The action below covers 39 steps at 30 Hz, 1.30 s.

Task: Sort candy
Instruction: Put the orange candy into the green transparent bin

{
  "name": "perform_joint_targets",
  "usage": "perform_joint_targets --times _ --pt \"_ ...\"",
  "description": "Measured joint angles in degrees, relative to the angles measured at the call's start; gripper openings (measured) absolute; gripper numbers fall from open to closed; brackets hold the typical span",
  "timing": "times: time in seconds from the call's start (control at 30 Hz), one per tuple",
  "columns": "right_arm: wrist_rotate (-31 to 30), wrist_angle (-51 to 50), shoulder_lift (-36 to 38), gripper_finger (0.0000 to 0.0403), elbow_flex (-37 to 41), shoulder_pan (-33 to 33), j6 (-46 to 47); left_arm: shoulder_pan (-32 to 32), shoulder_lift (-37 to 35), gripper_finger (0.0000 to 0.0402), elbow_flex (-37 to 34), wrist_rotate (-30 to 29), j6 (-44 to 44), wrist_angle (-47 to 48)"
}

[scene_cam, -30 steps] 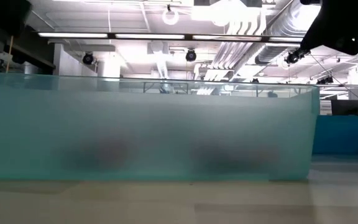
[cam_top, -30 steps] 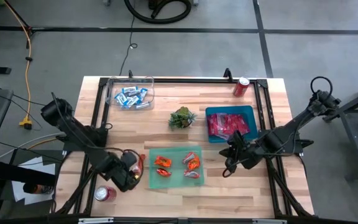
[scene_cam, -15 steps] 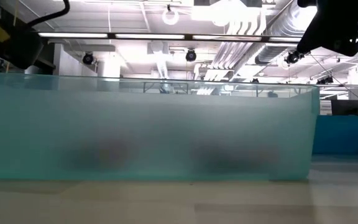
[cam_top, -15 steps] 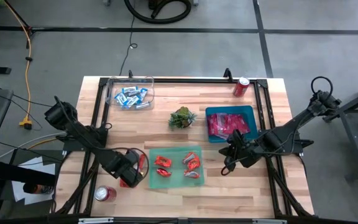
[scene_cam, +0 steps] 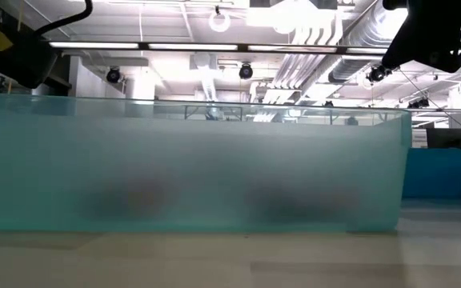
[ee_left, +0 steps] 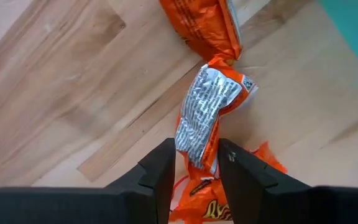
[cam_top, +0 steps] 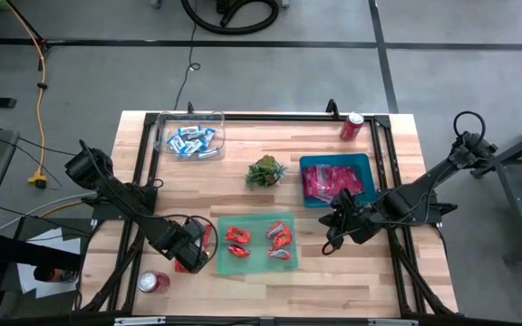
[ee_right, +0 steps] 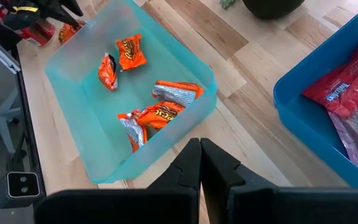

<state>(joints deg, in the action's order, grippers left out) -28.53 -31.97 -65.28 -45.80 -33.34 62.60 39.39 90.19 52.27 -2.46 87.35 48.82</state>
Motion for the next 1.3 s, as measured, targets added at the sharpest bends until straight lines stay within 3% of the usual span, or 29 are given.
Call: perform_joint_targets --times 0.6,0.97,1.07,1.2,1.3 --pt "0.02 0.02 0.0 0.0 0.0 0.0 0.06 0.0 0.25 0.0106 0.04 -0.04 0.02 -0.7" --pt "0.02 0.01 -0.02 0.0 0.0 0.0 -0.08 0.02 5.64 0.0103 0.15 2.44 -0.53 -1.33" --pt "0.02 0.0 -0.02 0.0 0.0 0.0 -0.08 0.01 5.23 0.0079 0.15 2.75 -1.55 -1.12" --pt "0.02 0.02 -0.02 0.0 0.0 0.0 -0.08 0.0 1.25 0.0013 0.59 2.8 -2.16 2.27" --pt "0.02 0.02 -0.02 0.0 0.0 0.0 -0.06 0.02 -4.47 0.001 1.24 0.32 -1.73 7.62"
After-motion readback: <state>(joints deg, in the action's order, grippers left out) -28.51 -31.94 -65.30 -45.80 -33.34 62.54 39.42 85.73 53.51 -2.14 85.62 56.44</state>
